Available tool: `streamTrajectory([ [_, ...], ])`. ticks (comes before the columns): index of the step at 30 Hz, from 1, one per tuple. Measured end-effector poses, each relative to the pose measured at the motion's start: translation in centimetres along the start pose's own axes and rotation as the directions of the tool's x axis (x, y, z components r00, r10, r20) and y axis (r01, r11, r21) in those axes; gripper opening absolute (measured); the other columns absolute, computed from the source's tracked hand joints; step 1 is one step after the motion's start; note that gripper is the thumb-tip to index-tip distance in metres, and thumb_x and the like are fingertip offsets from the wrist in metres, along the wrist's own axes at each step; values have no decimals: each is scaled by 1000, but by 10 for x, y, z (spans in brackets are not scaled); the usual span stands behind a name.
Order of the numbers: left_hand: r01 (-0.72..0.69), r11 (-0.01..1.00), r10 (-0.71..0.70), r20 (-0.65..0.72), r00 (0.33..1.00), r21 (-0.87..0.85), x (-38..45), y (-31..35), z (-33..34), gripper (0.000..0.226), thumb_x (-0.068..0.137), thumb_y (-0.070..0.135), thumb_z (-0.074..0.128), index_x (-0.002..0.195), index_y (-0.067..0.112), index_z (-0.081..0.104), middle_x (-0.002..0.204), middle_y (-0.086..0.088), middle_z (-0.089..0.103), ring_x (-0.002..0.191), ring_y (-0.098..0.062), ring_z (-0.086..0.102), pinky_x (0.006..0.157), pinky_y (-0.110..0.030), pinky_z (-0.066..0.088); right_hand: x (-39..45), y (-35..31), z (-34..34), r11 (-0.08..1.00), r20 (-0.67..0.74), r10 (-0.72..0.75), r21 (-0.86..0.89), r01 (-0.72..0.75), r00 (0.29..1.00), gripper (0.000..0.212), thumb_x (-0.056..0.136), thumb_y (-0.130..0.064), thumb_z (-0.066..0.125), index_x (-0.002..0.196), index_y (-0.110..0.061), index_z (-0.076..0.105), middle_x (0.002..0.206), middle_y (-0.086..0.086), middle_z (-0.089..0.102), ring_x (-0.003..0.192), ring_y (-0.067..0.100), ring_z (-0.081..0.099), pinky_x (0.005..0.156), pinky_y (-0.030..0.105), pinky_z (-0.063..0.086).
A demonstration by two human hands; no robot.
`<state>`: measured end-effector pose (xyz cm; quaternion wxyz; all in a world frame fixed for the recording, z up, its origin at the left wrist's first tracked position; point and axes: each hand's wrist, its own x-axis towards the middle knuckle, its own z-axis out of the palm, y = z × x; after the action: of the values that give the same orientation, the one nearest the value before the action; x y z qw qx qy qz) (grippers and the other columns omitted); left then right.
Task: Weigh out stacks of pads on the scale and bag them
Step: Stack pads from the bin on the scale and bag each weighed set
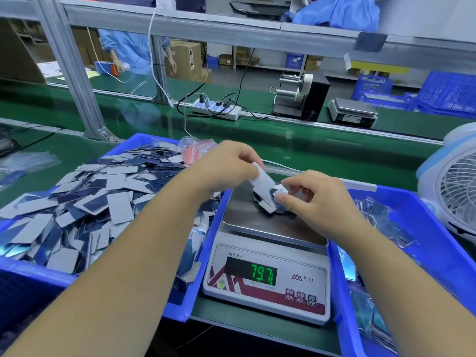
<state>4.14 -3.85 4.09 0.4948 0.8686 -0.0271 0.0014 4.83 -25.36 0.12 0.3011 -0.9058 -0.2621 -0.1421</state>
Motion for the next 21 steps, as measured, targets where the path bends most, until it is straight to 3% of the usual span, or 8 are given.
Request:
streamTrajectory([
  [3, 115, 992, -107, -133, 985, 55, 1, -14, -24, 15, 83, 12, 57, 72, 19, 64, 68, 0, 61, 54, -13, 47, 47, -18, 36, 0, 5, 2, 999, 9, 45, -17, -45, 999, 12, 83, -39, 74, 93, -32, 71, 76, -20, 60, 75, -4, 51, 63, 8, 33],
  [6, 248, 934, -196, -213, 957, 255, -2, -28, -42, 14, 86, 20, 54, 73, 17, 52, 62, 0, 49, 49, -15, 44, 45, -22, 33, 1, 6, 2, 997, 37, 76, -30, -75, 996, 8, 85, -35, 73, 82, -38, 66, 73, -19, 60, 73, -1, 53, 61, 8, 33],
  [8, 314, 845, -236, -225, 945, 433, -3, -36, -46, 18, 88, 25, 52, 73, 16, 48, 71, -4, 55, 63, -22, 49, 55, -28, 35, 1, 7, 2, 996, 44, 87, -32, -85, 995, 14, 85, -32, 73, 78, -41, 64, 72, -20, 61, 74, -2, 53, 60, 8, 34],
  [10, 356, 728, -255, -252, 934, 585, -2, -42, -44, 14, 88, 26, 50, 82, 15, 54, 95, -11, 64, 86, -28, 55, 68, -33, 41, 3, 8, 2, 995, 36, 101, -18, -101, 994, 15, 84, -28, 73, 77, -40, 65, 69, -23, 62, 74, -2, 54, 60, 8, 35],
  [12, 376, 641, -261, -271, 927, 670, 0, -41, -36, 26, 89, 31, 49, 106, 14, 58, 125, -16, 54, 116, -38, 45, 90, -43, 41, 4, 10, 1, 994, 24, 108, -4, -108, 994, 16, 84, -23, 72, 76, -37, 68, 68, -29, 62, 72, -3, 54, 60, 7, 36],
  [14, 333, 625, -238, -234, 943, 706, 2, -35, -23, 41, 89, 38, 52, 126, 21, 55, 142, -18, 39, 132, -39, 29, 102, -47, 34, 5, 13, -1, 992, 14, 123, 1, -123, 992, 16, 84, -19, 71, 76, -32, 70, 66, -28, 62, 70, -3, 54, 61, 6, 37],
  [17, 290, 556, -227, -193, 955, 779, 10, -21, -5, 50, 86, 45, 53, 132, 24, 54, 153, -17, 25, 141, -40, 18, 107, -48, 28, 5, 16, -6, 987, 11, 158, -6, -158, 987, 17, 86, -18, 70, 75, -31, 71, 68, -20, 64, 73, -2, 55, 60, 6, 38],
  [21, 353, 482, -275, -244, 930, 802, 16, -11, -4, 52, 86, 42, 51, 131, 18, 54, 152, -16, 29, 139, -39, 20, 109, -49, 24, 6, 21, -9, 982, 21, 189, -4, -189, 982, 16, 87, -17, 70, 76, -30, 71, 67, -21, 63, 70, -6, 55, 59, 5, 38],
])
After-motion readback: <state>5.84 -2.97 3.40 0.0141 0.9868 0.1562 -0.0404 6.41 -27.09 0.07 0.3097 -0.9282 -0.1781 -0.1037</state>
